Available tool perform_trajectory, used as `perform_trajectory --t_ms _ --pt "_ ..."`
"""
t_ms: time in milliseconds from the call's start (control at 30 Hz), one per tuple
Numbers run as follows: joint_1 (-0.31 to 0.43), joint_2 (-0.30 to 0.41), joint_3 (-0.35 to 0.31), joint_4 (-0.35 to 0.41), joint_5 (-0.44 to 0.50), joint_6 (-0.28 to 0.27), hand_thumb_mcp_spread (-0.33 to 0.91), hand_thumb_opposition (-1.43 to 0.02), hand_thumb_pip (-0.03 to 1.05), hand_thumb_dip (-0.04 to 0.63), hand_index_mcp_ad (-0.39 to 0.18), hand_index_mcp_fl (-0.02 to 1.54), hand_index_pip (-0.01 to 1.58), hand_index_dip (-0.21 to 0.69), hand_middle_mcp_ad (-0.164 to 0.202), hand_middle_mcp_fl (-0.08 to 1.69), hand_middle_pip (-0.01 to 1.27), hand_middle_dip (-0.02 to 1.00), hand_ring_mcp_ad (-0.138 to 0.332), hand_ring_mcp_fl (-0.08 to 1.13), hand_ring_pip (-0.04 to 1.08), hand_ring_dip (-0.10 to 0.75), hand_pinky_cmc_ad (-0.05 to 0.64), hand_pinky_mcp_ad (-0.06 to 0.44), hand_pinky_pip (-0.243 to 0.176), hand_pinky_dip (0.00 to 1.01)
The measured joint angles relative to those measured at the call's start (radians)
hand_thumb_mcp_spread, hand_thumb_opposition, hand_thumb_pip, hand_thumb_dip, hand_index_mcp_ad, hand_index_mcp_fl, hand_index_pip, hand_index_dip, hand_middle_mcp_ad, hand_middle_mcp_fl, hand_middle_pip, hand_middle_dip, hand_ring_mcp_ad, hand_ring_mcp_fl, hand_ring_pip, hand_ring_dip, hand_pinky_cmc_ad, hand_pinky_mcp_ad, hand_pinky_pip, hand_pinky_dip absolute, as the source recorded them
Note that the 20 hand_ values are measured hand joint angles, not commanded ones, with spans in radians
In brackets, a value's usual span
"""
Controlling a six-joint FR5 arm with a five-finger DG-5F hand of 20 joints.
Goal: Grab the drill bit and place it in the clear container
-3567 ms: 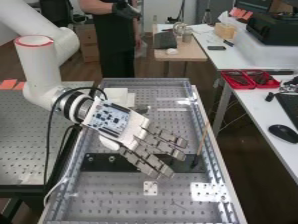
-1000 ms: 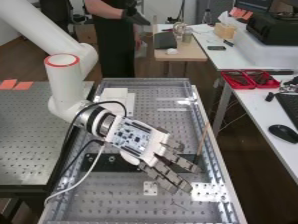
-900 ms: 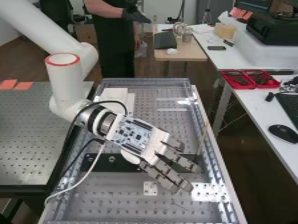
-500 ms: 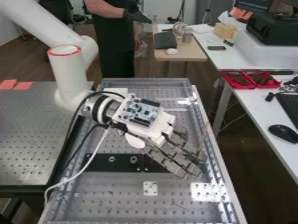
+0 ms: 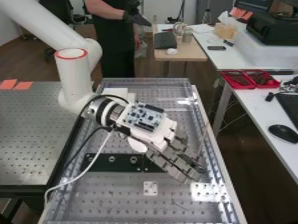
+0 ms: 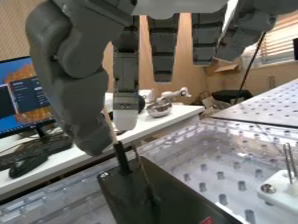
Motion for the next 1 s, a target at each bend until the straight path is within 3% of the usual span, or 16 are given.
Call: perform_trajectory --t_ms 233,567,633,800,1000 --pt "-0.005 -0.003 0.001 0.0 -0.005 0.015 0.53 -0.86 0.49 0.3 -0.072 0.3 1.2 0.461 0.091 0.22 0.14 0.19 0.236 0.06 0.1 -0.047 0.278 0.176 -0.098 0.12" --pt "-0.013 -0.015 0.005 0.006 -0.016 -0.018 0.54 -0.87 0.48 0.298 -0.072 0.3 1.19 0.457 0.094 0.23 0.14 0.19 0.227 0.07 0.1 -0.047 0.29 0.171 -0.101 0.12" --pt "-0.015 -0.017 0.007 0.005 -0.02 -0.02 0.55 -0.86 0.49 0.311 -0.073 0.31 1.19 0.457 0.075 0.24 0.14 0.19 0.227 0.07 0.1 -0.047 0.29 0.171 -0.101 0.12" --pt "-0.018 -0.021 0.009 0.003 -0.024 -0.024 0.54 -0.86 0.51 0.314 -0.073 0.31 1.19 0.457 0.075 0.24 0.14 0.19 0.227 0.07 0.1 -0.047 0.29 0.173 -0.098 0.12" --pt "-0.024 -0.029 0.017 -0.005 -0.033 -0.028 0.55 -0.88 0.51 0.339 -0.082 0.38 1.15 0.456 0.075 0.25 0.13 0.19 0.215 0.08 0.09 -0.038 0.293 0.164 -0.098 0.13"
